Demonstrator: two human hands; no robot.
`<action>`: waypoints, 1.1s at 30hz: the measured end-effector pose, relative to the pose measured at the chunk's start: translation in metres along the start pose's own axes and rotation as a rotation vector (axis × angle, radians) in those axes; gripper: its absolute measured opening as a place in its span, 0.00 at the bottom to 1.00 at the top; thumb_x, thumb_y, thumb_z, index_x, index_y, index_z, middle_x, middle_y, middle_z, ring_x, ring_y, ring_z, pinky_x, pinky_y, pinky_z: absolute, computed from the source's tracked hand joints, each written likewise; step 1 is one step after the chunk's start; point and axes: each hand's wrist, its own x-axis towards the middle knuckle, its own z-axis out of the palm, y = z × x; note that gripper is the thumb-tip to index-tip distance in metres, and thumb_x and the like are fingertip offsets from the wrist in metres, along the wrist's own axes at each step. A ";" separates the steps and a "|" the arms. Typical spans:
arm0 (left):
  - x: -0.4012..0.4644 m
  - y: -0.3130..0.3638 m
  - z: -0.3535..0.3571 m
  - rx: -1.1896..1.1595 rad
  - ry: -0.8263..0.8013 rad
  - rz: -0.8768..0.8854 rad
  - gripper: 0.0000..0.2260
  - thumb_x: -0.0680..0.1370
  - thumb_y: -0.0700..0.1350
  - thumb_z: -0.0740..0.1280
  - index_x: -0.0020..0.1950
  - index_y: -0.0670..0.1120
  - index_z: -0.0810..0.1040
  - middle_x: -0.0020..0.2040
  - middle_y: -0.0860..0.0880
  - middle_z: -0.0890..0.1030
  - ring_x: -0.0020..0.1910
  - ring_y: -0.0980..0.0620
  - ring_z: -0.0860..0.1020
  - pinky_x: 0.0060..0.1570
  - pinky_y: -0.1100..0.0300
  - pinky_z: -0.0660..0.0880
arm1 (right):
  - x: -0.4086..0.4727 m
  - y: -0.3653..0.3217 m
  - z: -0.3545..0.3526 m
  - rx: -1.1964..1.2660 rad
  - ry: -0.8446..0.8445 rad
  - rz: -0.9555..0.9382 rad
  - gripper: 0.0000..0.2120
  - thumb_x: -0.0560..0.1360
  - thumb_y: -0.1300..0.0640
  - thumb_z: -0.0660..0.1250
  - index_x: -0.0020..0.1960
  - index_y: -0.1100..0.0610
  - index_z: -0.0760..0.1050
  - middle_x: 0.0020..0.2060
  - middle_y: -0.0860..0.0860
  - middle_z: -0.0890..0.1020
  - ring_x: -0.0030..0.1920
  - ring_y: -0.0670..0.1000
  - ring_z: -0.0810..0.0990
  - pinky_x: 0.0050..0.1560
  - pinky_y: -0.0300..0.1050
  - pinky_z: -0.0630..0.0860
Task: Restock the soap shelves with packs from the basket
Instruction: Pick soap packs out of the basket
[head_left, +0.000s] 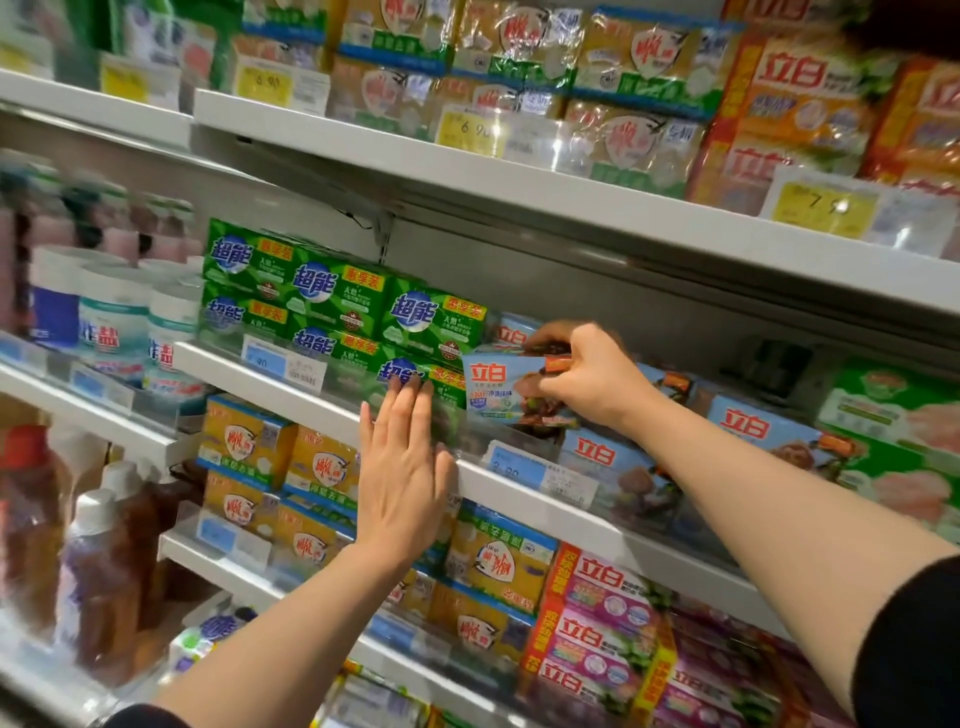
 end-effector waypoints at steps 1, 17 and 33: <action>0.000 0.000 0.001 0.003 0.002 -0.001 0.28 0.76 0.48 0.51 0.75 0.39 0.62 0.73 0.40 0.66 0.75 0.45 0.58 0.75 0.48 0.43 | 0.000 0.000 0.002 0.017 0.018 -0.001 0.20 0.64 0.51 0.78 0.53 0.45 0.76 0.52 0.50 0.81 0.51 0.50 0.80 0.56 0.51 0.78; 0.005 0.005 -0.002 0.095 0.026 -0.029 0.23 0.75 0.49 0.53 0.67 0.42 0.69 0.67 0.38 0.70 0.69 0.41 0.62 0.71 0.42 0.58 | -0.022 0.019 0.021 -0.366 -0.139 -0.011 0.19 0.78 0.43 0.62 0.68 0.44 0.71 0.68 0.47 0.74 0.68 0.52 0.69 0.69 0.53 0.64; -0.017 0.080 -0.015 -0.070 -0.051 0.034 0.31 0.70 0.40 0.65 0.74 0.39 0.65 0.73 0.40 0.61 0.72 0.40 0.58 0.70 0.36 0.59 | -0.098 0.033 -0.009 -0.306 0.057 -0.073 0.19 0.80 0.47 0.60 0.68 0.55 0.72 0.61 0.53 0.78 0.61 0.55 0.74 0.58 0.51 0.72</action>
